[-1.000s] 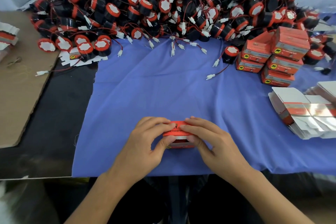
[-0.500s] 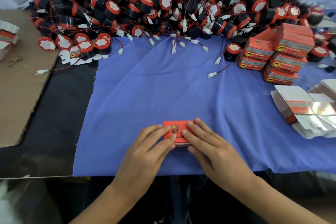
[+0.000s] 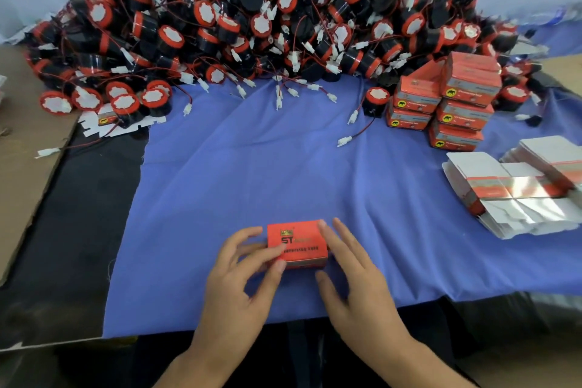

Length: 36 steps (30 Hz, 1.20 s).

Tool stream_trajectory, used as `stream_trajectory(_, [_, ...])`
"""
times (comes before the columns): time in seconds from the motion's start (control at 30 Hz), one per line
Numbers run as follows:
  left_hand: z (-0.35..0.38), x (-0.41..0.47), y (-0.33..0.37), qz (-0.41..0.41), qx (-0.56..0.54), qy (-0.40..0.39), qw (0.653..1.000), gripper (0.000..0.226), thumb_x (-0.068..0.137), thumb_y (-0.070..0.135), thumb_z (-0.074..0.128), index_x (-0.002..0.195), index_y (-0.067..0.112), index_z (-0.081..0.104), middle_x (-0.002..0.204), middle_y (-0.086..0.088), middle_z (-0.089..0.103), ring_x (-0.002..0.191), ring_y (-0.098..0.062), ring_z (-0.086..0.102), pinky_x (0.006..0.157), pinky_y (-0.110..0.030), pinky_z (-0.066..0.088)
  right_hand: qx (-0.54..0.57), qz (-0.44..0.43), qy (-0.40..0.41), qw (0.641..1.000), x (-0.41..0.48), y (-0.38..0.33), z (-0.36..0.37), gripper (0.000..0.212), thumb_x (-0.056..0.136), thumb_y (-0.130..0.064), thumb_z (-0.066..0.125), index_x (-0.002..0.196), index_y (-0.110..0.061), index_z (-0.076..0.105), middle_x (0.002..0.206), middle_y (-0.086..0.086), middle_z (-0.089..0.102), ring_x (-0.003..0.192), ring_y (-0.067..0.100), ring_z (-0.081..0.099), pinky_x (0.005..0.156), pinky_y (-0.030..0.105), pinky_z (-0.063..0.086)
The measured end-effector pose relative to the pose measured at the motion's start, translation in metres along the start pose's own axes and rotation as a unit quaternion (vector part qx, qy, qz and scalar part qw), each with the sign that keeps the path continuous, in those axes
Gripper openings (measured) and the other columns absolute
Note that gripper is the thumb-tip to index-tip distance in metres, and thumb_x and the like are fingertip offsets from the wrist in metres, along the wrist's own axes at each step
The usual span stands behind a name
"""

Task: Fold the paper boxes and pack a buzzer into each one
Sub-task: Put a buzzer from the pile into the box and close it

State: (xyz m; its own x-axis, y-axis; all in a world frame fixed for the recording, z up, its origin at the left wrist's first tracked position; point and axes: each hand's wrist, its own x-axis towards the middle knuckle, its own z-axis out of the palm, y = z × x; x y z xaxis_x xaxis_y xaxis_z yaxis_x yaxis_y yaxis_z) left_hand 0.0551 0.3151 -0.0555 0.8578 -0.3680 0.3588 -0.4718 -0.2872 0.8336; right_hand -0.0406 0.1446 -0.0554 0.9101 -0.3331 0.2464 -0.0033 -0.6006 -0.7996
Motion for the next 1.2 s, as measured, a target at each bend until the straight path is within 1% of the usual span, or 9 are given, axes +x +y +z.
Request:
stream_trajectory(0.13, [0.024, 0.007, 0.017, -0.172, -0.184, 0.034, 0.967, 0.034, 0.083, 0.008, 0.080, 0.111, 0.023, 0.066, 0.112, 0.017, 0.071, 0.108, -0.003, 0.069, 0.082, -0.011, 0.055, 0.207, 0.145, 0.110, 0.961, 0.005, -0.012, 0.005, 0.054, 0.087, 0.015, 0.066, 0.128, -0.019, 0.060, 0.124, -0.004, 0.071, 0.120, 0.013, 0.066, 0.108, 0.041, 0.051])
stream_trajectory(0.3, [0.061, 0.050, 0.043, -0.156, -0.210, 0.004, 0.965, 0.027, 0.089, 0.005, 0.078, 0.109, 0.021, 0.071, 0.106, 0.013, 0.076, 0.104, -0.002, 0.071, 0.083, -0.009, 0.052, 0.123, 0.159, 0.195, 0.960, 0.038, -0.010, -0.028, 0.059, 0.089, 0.005, 0.067, 0.129, -0.038, 0.059, 0.120, -0.015, 0.052, 0.114, -0.003, 0.057, 0.097, 0.009, 0.043])
stream_trajectory(0.43, [0.105, 0.099, 0.061, -0.118, -0.216, -0.044, 0.968, 0.031, 0.094, -0.002, 0.069, 0.114, 0.021, 0.069, 0.114, 0.010, 0.075, 0.111, -0.003, 0.068, 0.093, -0.015, 0.051, 0.154, 0.197, 0.220, 0.943, 0.081, 0.005, -0.057, 0.052, 0.092, 0.008, 0.058, 0.134, -0.024, 0.060, 0.122, -0.001, 0.049, 0.101, -0.006, 0.062, 0.085, 0.005, 0.046])
stream_trajectory(0.6, [0.158, 0.155, 0.068, -0.111, -0.228, -0.111, 0.961, 0.041, 0.096, -0.012, 0.056, 0.129, 0.011, 0.065, 0.133, -0.004, 0.068, 0.118, -0.001, 0.064, 0.098, -0.012, 0.049, 0.167, 0.210, 0.263, 0.927, 0.132, 0.030, -0.081, 0.051, 0.088, 0.010, 0.051, 0.136, -0.005, 0.059, 0.133, 0.015, 0.054, 0.111, 0.012, 0.065, 0.101, 0.031, 0.052])
stream_trajectory(0.73, [0.199, 0.195, 0.062, -0.143, -0.262, -0.170, 0.939, 0.046, 0.098, -0.012, 0.052, 0.139, 0.006, 0.056, 0.139, -0.004, 0.064, 0.131, -0.011, 0.058, 0.109, -0.021, 0.046, 0.234, 0.221, 0.308, 0.895, 0.174, 0.053, -0.087, 0.055, 0.087, 0.012, 0.046, 0.128, -0.022, 0.061, 0.128, -0.003, 0.065, 0.115, 0.001, 0.064, 0.098, 0.025, 0.052])
stream_trajectory(0.8, [0.216, 0.210, 0.059, -0.175, -0.304, -0.217, 0.911, 0.044, 0.100, -0.010, 0.048, 0.136, 0.013, 0.057, 0.137, 0.001, 0.065, 0.131, -0.008, 0.058, 0.107, -0.021, 0.048, 0.289, 0.239, 0.318, 0.871, 0.190, 0.065, -0.084, 0.068, 0.090, 0.017, 0.041, 0.145, -0.024, 0.046, 0.130, -0.025, 0.054, 0.129, -0.001, 0.055, 0.108, 0.027, 0.046])
stream_trajectory(0.87, [0.231, 0.220, 0.052, -0.199, -0.304, -0.250, 0.898, 0.044, 0.101, -0.006, 0.046, 0.136, 0.017, 0.056, 0.138, 0.002, 0.064, 0.130, -0.008, 0.058, 0.107, -0.023, 0.049, 0.318, 0.257, 0.311, 0.858, 0.195, 0.076, -0.077, 0.076, 0.095, 0.015, 0.040, 0.161, -0.020, 0.025, 0.145, -0.020, 0.045, 0.139, 0.005, 0.046, 0.115, 0.030, 0.042])
stream_trajectory(1.07, [0.244, 0.232, 0.051, -0.190, -0.270, -0.287, 0.899, 0.038, 0.102, 0.003, 0.052, 0.133, 0.025, 0.058, 0.135, 0.006, 0.064, 0.123, -0.003, 0.060, 0.101, -0.017, 0.048, 0.350, 0.263, 0.296, 0.849, 0.202, 0.090, -0.081, 0.078, 0.100, 0.010, 0.045, 0.164, -0.025, 0.017, 0.149, 0.003, 0.055, 0.134, 0.012, 0.056, 0.116, 0.041, 0.043])
stream_trajectory(1.2, [0.237, 0.214, 0.076, -0.155, -0.198, -0.151, 0.956, 0.033, 0.099, 0.001, 0.057, 0.123, 0.022, 0.064, 0.126, 0.007, 0.067, 0.120, -0.007, 0.062, 0.099, -0.018, 0.049, 0.284, 0.267, 0.287, 0.875, 0.184, 0.071, -0.093, 0.065, 0.099, 0.004, 0.048, 0.157, -0.025, 0.039, 0.137, -0.011, 0.063, 0.130, 0.005, 0.058, 0.111, 0.040, 0.049])
